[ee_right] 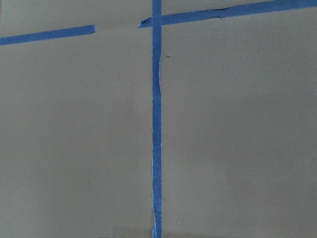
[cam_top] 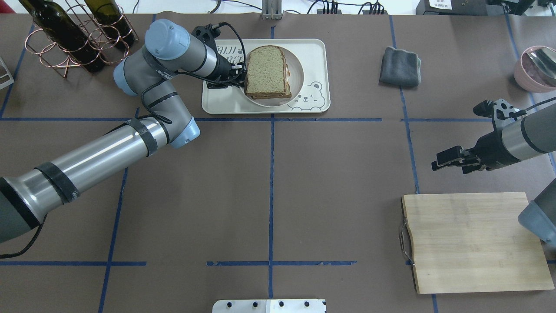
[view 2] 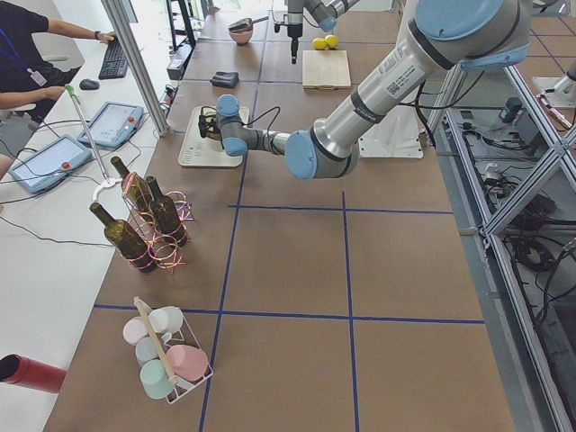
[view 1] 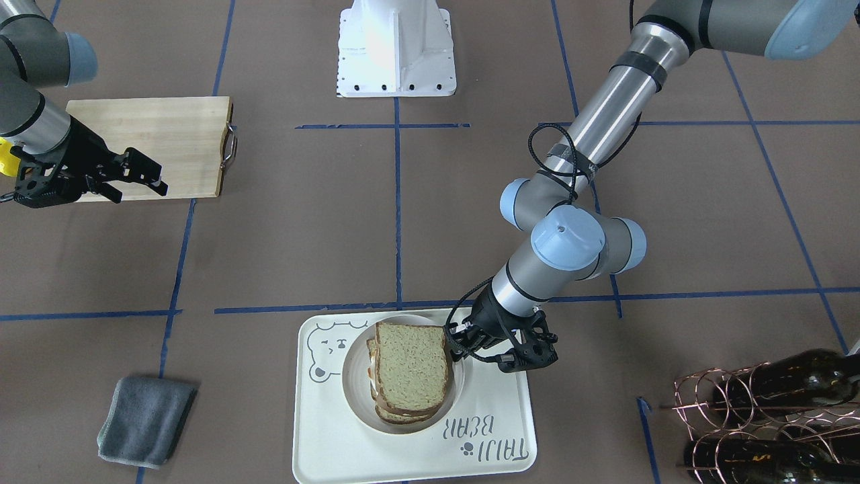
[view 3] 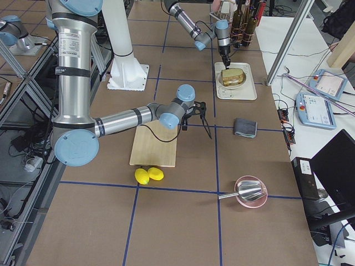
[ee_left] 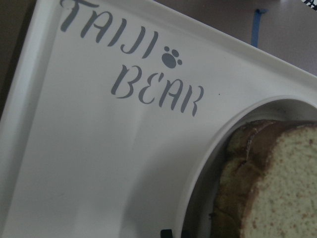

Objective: Make sandwich and place on tray
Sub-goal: 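Lower the plate onto the tray and open the left gripper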

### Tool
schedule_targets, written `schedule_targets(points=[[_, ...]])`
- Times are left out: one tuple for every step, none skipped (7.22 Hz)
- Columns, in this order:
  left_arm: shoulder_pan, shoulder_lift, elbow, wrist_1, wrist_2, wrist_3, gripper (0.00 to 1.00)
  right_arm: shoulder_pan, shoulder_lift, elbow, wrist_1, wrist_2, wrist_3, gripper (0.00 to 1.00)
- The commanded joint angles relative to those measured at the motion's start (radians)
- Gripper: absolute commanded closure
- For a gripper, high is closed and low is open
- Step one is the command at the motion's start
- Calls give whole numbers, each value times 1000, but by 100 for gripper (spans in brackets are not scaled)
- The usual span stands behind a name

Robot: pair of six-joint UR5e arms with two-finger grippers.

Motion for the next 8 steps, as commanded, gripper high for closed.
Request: schedule_targets(points=[[0, -8, 29, -11, 13, -6, 100, 0, 0, 8, 0, 1, 1, 0], [0, -9, 29, -11, 14, -9, 92, 0, 0, 8, 0, 1, 1, 0], [0, -11, 29, -19, 14, -12, 77, 0, 0, 8, 0, 1, 1, 0], [0, -11, 29, -34, 14, -12, 17, 2, 0, 13, 0, 3, 1, 0], [2, -11, 24, -36, 12, -6, 0, 9, 3, 11, 0, 28, 1, 0], [-5, -5, -3, -33, 4, 0, 0, 30, 5, 11, -3, 47, 1, 0], [-18, 38, -85, -25, 3, 26, 0, 67, 5, 13, -9, 56, 1, 0], [-31, 172, -249, -5, -37, 55, 0, 124, 3, 13, -14, 70, -6, 0]])
